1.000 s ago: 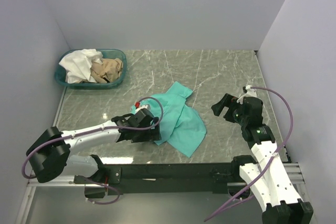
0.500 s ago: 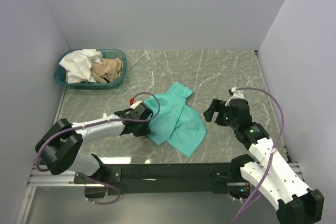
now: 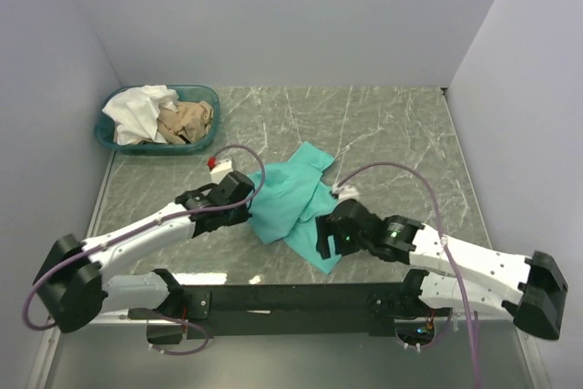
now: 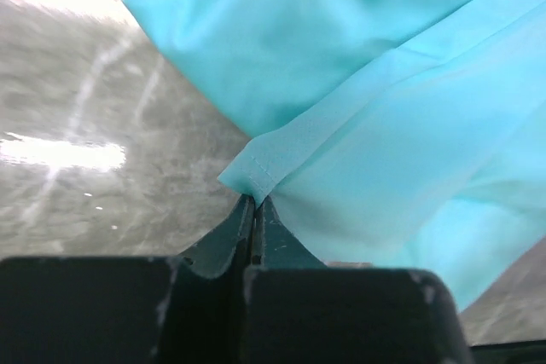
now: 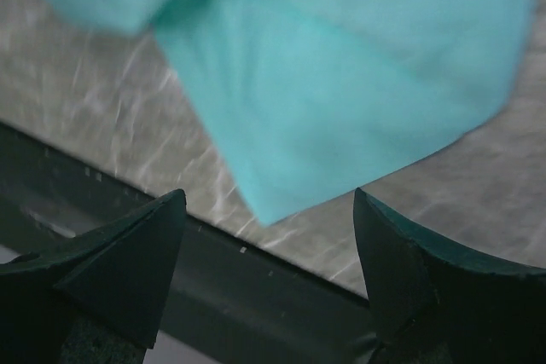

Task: Fold and stack the t-shirts
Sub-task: Flatten the tshirt out

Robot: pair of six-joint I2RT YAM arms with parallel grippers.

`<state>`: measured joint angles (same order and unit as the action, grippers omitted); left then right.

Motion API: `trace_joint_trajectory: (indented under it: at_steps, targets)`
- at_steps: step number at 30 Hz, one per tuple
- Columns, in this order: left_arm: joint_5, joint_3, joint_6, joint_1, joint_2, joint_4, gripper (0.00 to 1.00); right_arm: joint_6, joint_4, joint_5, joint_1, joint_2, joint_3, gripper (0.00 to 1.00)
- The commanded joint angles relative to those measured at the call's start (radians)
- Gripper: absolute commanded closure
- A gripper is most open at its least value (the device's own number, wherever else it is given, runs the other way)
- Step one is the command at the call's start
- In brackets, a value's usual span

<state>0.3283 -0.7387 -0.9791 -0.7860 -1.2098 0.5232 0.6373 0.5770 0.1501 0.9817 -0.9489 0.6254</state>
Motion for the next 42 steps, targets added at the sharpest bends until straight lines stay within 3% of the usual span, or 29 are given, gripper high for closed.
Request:
trace_joint_trajectory:
  at_steps: [1,8,23,27,29,32,33,38,42]
  targets:
    - [0.167,-0.053,-0.046,0.004,0.104,0.11,0.99,0.117,0.07,0.077,0.116,-0.068,0.065,0.15]
    - [0.235,-0.057,-0.075,0.019,0.246,0.15,0.99,0.157,0.0,-0.014,0.201,-0.189,0.024,0.23]
    - [0.256,-0.074,-0.078,0.03,0.188,0.113,0.99,0.15,-0.032,-0.021,0.224,-0.346,-0.012,0.34]
    - [0.261,-0.074,-0.069,0.044,0.193,0.094,0.99,0.183,0.004,0.037,0.222,-0.404,0.005,0.45]
    - [0.255,-0.074,-0.058,0.056,0.2,0.074,0.99,0.194,0.026,0.089,0.221,-0.424,0.022,0.67]
    - [0.245,-0.076,-0.03,0.077,0.214,0.037,0.99,0.2,0.04,0.137,0.175,-0.406,0.036,0.97]
    - [0.244,-0.077,-0.024,0.083,0.216,0.031,0.99,0.19,0.038,0.146,0.135,-0.39,0.039,1.0]
    - [0.213,-0.106,0.032,0.145,0.21,-0.026,0.99,0.116,0.006,0.219,-0.058,-0.221,0.08,1.0]
    - [0.158,-0.175,0.085,0.209,0.168,-0.089,0.99,-0.032,-0.083,0.21,-0.254,-0.068,0.148,1.0]
